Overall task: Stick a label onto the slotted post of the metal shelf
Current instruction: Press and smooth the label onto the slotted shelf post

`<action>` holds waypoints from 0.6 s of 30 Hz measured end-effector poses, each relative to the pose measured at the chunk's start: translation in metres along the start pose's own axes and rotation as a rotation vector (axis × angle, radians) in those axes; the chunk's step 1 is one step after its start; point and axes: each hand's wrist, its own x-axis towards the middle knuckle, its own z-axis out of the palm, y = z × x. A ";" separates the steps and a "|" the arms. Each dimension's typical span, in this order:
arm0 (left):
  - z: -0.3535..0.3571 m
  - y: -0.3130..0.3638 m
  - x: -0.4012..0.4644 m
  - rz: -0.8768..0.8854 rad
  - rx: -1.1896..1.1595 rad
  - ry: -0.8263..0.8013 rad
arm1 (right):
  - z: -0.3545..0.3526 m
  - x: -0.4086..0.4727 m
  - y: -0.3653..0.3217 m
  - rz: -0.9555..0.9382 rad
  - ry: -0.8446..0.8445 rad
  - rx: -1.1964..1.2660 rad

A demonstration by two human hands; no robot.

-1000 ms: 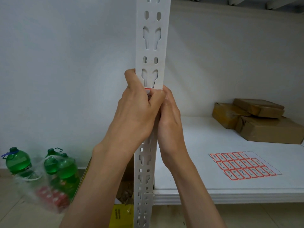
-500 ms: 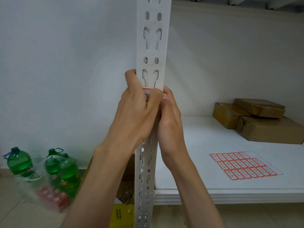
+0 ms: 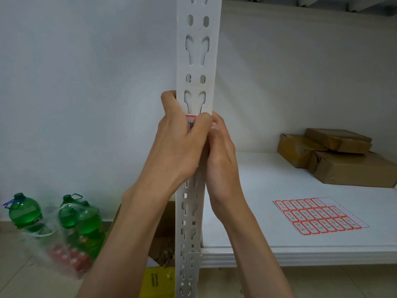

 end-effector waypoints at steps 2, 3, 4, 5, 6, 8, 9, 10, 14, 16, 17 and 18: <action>-0.003 -0.002 0.000 0.001 0.009 -0.008 | -0.001 0.000 -0.001 0.003 -0.007 -0.021; -0.005 -0.004 0.001 -0.002 0.006 -0.017 | -0.002 0.000 -0.002 0.006 -0.014 -0.026; -0.008 -0.006 0.002 -0.010 -0.001 -0.026 | -0.003 0.000 -0.003 0.009 -0.019 -0.031; -0.011 -0.009 0.003 -0.026 -0.013 -0.031 | -0.004 0.001 -0.003 0.013 -0.023 -0.040; -0.015 -0.011 0.004 -0.044 -0.028 -0.020 | -0.005 0.001 -0.002 0.017 -0.024 -0.061; -0.022 -0.015 0.007 -0.040 -0.077 0.073 | -0.007 0.002 0.000 0.034 -0.013 -0.122; -0.025 -0.016 0.007 -0.014 -0.106 0.151 | -0.008 0.002 0.001 0.045 -0.003 -0.145; -0.028 -0.016 0.007 0.017 -0.131 0.233 | -0.009 0.002 0.001 0.053 0.008 -0.159; -0.037 -0.012 0.005 0.102 -0.133 0.368 | -0.015 0.003 -0.003 0.023 0.074 -0.202; -0.036 -0.005 0.002 0.160 -0.081 0.335 | -0.019 0.004 -0.007 0.002 0.111 -0.220; -0.035 0.001 -0.001 0.200 -0.045 0.312 | -0.022 0.004 -0.010 -0.004 0.134 -0.220; -0.033 0.006 -0.003 0.240 -0.014 0.286 | -0.026 0.004 -0.012 -0.007 0.164 -0.215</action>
